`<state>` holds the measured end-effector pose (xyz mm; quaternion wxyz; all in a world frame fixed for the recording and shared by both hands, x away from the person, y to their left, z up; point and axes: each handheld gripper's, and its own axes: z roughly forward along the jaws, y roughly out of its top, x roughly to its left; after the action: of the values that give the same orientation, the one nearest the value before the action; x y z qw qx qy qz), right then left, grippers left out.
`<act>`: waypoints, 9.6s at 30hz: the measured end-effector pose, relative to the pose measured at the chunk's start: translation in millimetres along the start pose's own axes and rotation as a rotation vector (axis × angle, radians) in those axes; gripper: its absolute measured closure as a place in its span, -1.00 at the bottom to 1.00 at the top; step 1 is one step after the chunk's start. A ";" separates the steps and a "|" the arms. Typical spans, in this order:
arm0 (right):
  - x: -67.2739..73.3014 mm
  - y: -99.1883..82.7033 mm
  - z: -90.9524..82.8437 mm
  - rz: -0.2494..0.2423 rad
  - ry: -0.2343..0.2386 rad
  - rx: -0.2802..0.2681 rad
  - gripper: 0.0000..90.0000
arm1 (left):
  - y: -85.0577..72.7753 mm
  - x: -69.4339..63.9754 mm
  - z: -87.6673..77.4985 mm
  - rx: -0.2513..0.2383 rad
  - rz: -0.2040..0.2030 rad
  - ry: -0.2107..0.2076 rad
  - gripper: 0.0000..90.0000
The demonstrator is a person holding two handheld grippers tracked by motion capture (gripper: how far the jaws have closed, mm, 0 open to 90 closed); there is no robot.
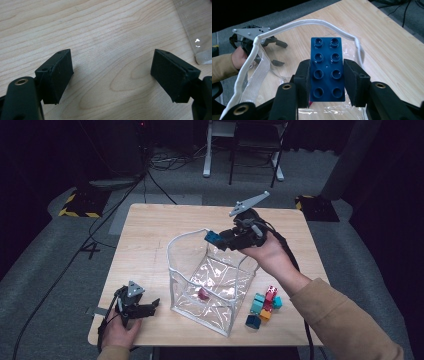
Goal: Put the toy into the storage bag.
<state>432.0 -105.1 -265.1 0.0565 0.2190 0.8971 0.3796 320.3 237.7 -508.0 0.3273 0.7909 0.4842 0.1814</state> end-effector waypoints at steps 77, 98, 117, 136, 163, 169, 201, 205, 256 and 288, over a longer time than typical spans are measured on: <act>7.7 -7.3 -13.6 -0.004 0.089 0.037 0.00 | 0.3 0.5 0.0 0.002 0.003 -0.002 -0.59; -18.8 -109.0 -117.1 0.101 -0.072 -0.172 -0.05 | 0.4 0.7 -0.1 0.003 -0.002 -0.001 -0.59; -33.3 -177.4 -102.9 0.152 -0.198 -0.149 -0.05 | 0.3 0.9 -0.1 0.003 -0.001 0.000 -0.59; -41.6 -242.4 -38.8 0.251 -0.190 -0.039 -0.01 | 0.3 0.9 -0.1 0.003 -0.002 0.000 -0.59; -37.7 -298.6 -2.3 0.315 -0.227 0.078 0.04 | 0.3 0.8 -0.1 0.004 -0.002 0.000 -0.59; -40.8 -303.2 -0.3 0.316 -0.215 0.116 0.44 | 0.3 0.9 0.1 0.001 -0.001 0.002 -0.59; -29.9 -244.5 -57.7 0.272 -0.175 0.022 0.50 | 0.3 0.8 0.0 0.002 -0.002 0.000 -0.59; -32.1 -234.3 -66.3 0.268 -0.170 0.005 0.50 | 0.4 1.1 0.1 0.001 0.000 0.002 -0.59; -23.0 -58.9 -83.0 0.058 -0.048 -0.076 0.50 | 0.7 1.6 0.4 0.002 -0.011 0.002 -0.59; -6.2 15.6 -3.0 -0.011 0.012 0.047 0.50 | 0.7 1.4 0.4 0.002 -0.016 0.005 -0.60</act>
<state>442.3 -100.2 -252.4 0.0477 0.2131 0.9073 0.3593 321.7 238.6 -507.9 0.3268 0.7867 0.4917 0.1803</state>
